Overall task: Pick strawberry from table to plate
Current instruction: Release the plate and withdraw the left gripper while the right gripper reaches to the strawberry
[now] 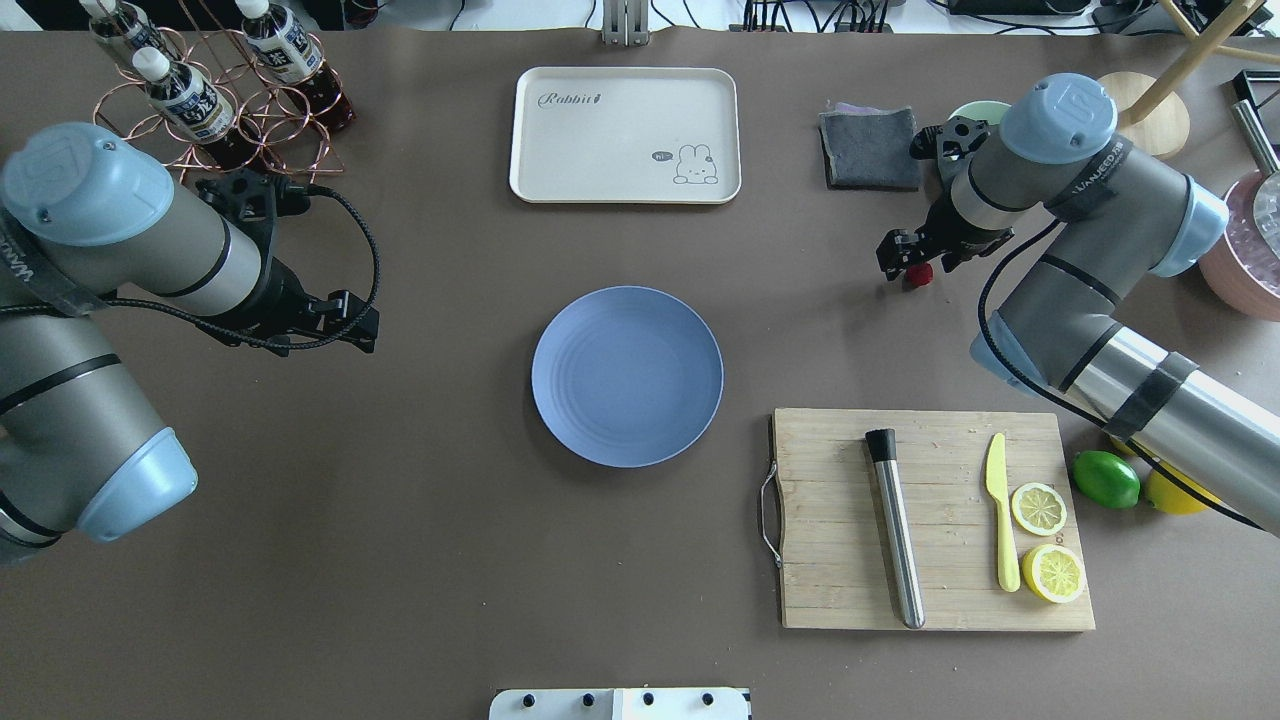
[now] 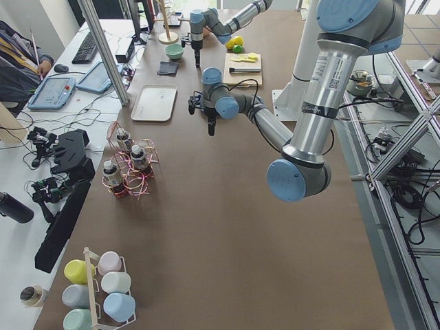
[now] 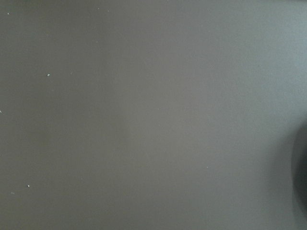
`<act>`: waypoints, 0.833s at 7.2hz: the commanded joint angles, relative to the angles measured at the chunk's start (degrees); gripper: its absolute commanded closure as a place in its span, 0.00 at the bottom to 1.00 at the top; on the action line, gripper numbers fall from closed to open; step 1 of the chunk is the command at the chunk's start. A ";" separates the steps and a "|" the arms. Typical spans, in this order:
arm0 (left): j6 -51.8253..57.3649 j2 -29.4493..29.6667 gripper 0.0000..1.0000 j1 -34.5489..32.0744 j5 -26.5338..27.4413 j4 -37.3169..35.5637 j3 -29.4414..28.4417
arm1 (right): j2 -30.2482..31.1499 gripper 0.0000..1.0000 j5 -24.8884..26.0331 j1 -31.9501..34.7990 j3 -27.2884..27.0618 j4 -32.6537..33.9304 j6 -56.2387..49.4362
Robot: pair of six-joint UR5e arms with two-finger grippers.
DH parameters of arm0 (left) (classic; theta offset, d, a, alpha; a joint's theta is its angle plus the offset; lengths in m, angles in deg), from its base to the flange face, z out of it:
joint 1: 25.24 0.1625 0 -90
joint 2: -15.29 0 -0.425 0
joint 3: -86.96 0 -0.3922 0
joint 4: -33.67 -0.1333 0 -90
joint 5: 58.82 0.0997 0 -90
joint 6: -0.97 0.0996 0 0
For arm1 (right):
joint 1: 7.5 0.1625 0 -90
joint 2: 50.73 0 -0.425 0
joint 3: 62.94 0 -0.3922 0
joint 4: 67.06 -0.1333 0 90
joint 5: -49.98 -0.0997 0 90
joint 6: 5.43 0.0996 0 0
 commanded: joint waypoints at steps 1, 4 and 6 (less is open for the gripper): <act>-0.01 -0.06 0.03 0.00 -0.03 -0.02 -0.16 | -0.08 0.63 0.30 -0.08 0.40 -0.64 0.32; 0.17 -0.06 0.03 -0.26 -0.03 -0.02 0.01 | -0.08 1.00 0.22 0.00 0.05 -0.64 0.06; 2.70 -2.24 0.03 -3.49 -0.73 -0.03 0.19 | -3.41 1.00 -1.10 0.88 -1.79 0.24 2.94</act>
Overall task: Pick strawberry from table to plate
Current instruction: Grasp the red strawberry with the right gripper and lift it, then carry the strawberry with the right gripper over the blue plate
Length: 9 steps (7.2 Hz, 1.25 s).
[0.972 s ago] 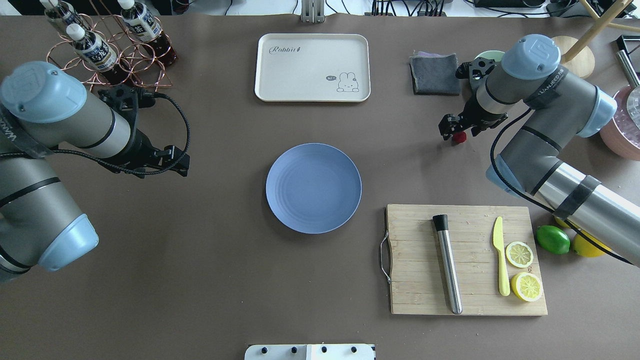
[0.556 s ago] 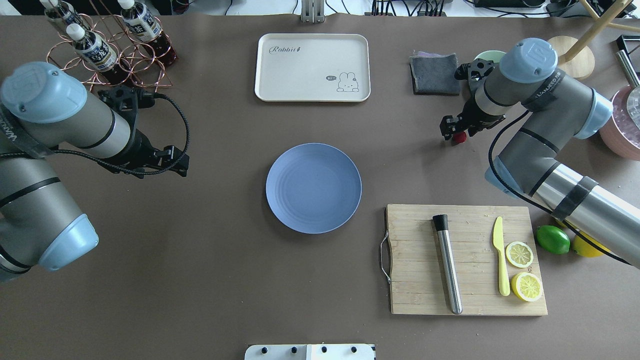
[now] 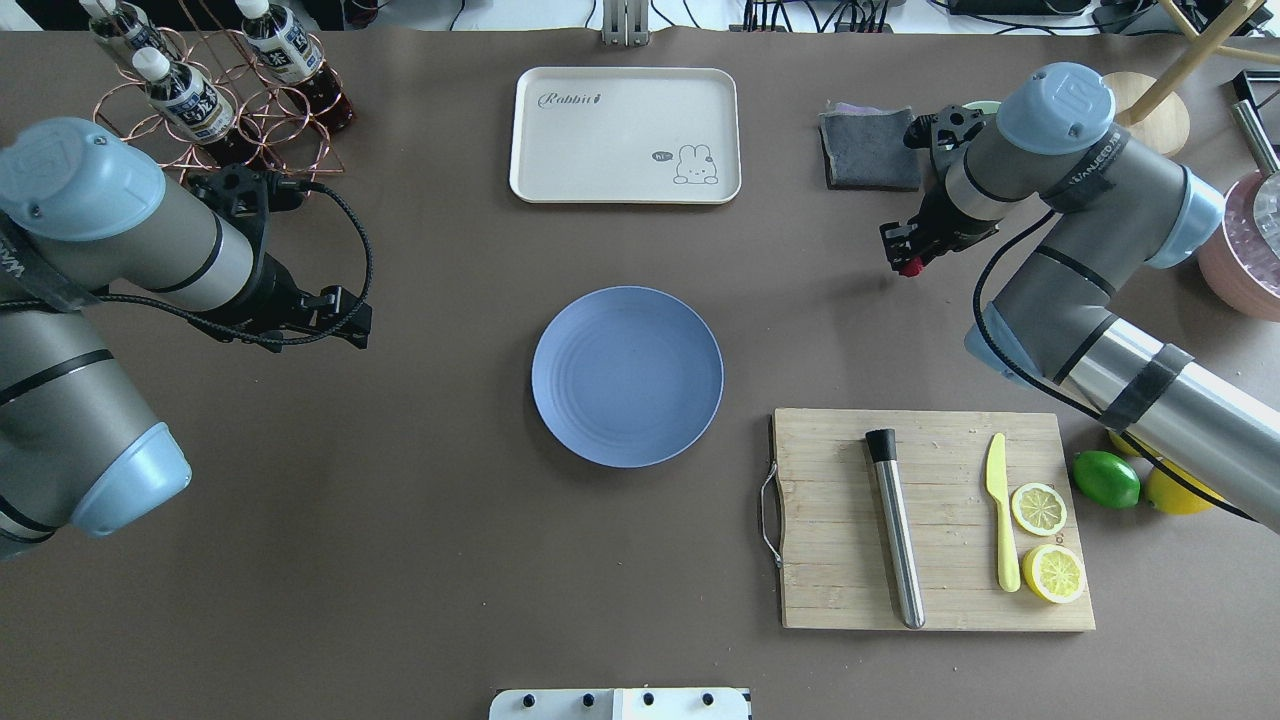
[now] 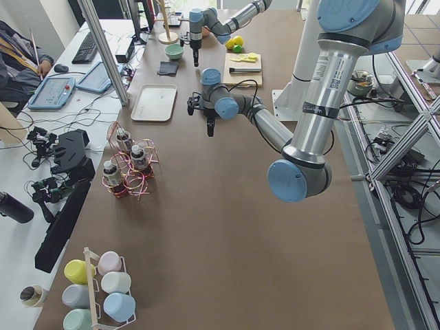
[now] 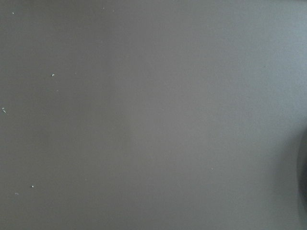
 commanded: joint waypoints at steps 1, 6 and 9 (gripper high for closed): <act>7.71 -2.98 0.03 -4.21 -0.61 -0.14 0.07 | -2.71 1.00 -0.73 -0.39 -2.58 0.37 6.72; 31.39 -8.44 0.03 -16.17 -5.35 -0.14 -4.40 | -10.23 1.00 9.70 -18.37 -16.48 13.86 32.74; 31.50 -8.45 0.03 -16.27 -5.26 0.13 -5.20 | -12.99 1.00 15.00 -23.42 -10.97 11.65 33.39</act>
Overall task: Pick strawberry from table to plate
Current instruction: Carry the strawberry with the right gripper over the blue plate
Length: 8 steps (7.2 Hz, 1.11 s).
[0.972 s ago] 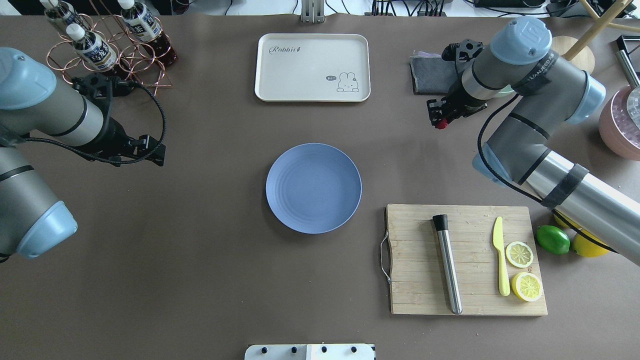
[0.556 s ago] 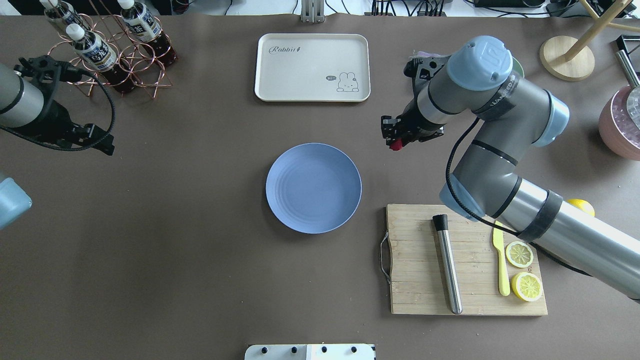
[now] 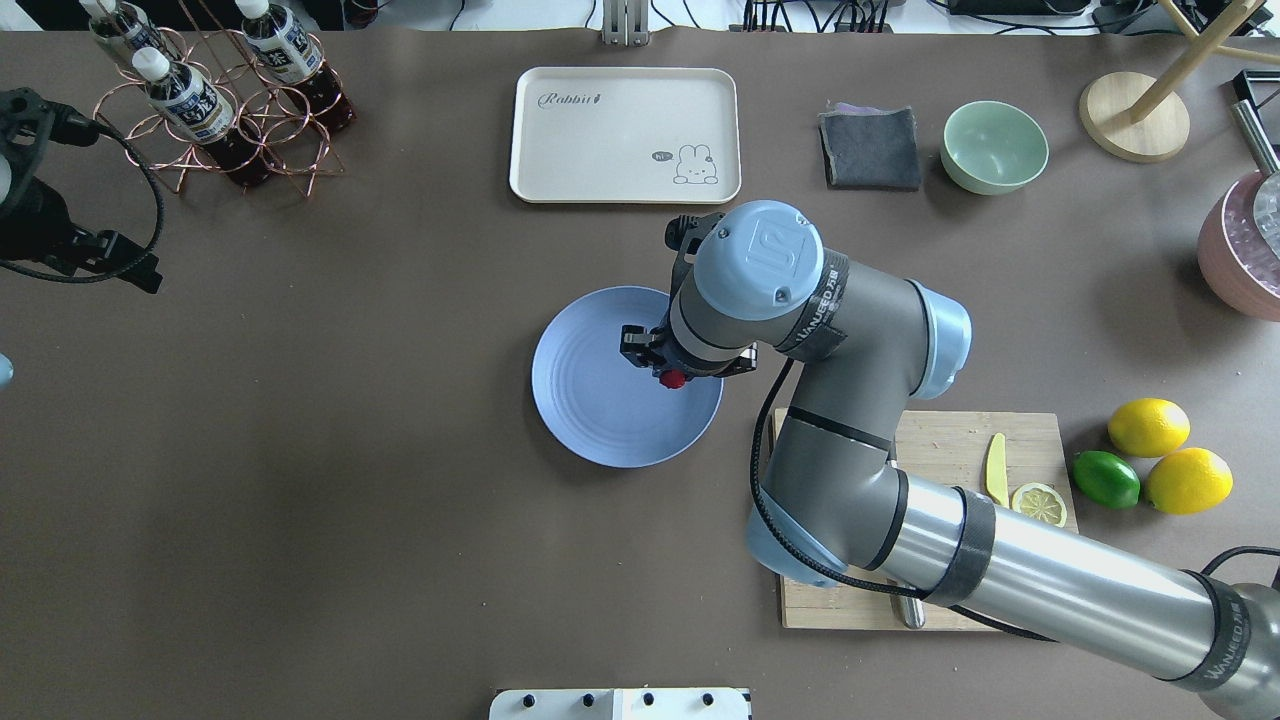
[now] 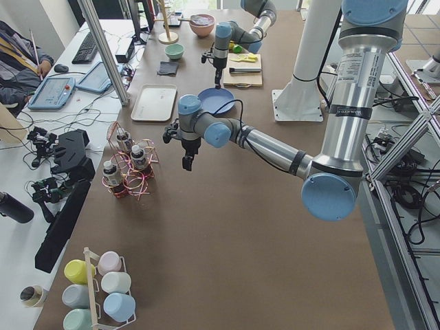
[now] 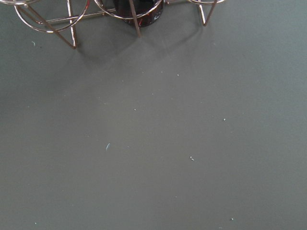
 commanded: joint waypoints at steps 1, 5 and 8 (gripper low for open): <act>0.18 -0.10 0.03 -0.07 0.00 0.10 -0.25 | -1.12 1.00 1.36 -1.94 4.65 -5.38 0.35; 0.00 -0.10 0.03 -0.07 0.00 0.10 -0.43 | -4.02 1.00 3.21 -1.95 8.88 -5.41 -0.52; -0.43 -0.10 0.03 -0.07 0.00 0.19 -0.34 | -4.29 0.80 4.26 -1.59 9.67 -5.67 -0.44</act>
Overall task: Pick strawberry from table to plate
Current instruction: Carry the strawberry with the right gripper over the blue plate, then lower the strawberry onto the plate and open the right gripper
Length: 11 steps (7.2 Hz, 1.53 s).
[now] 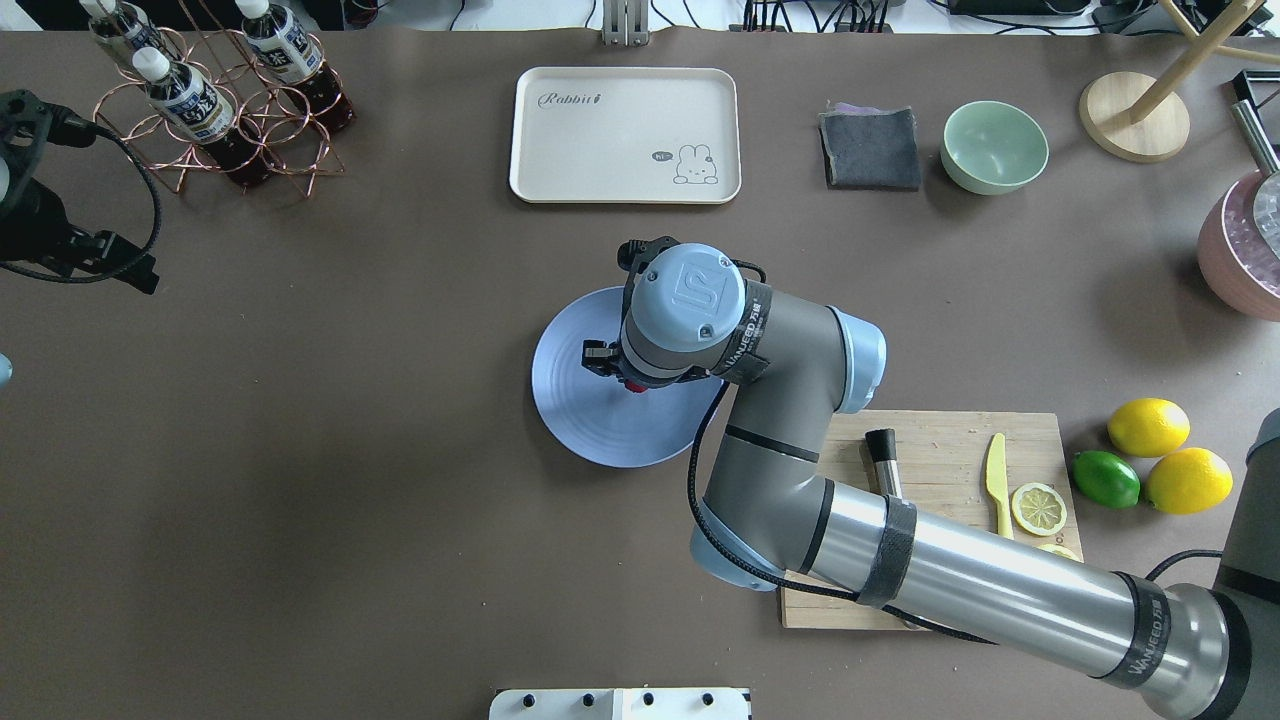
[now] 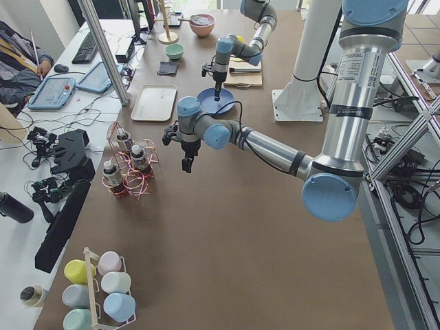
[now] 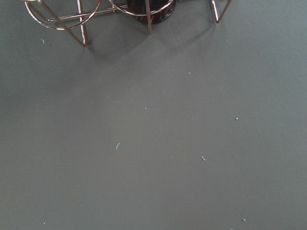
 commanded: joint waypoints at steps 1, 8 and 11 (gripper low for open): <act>-0.19 0.09 0.03 0.00 0.00 0.03 0.16 | -0.39 0.50 0.34 0.13 0.88 -0.10 0.15; 1.12 0.17 0.03 -4.83 -4.22 -2.07 1.65 | 5.37 0.00 -17.02 16.78 -5.23 2.61 -13.32; 24.33 -0.09 0.03 -14.64 -4.22 -14.35 2.28 | 21.71 0.00 -26.63 30.58 -13.43 5.35 -36.34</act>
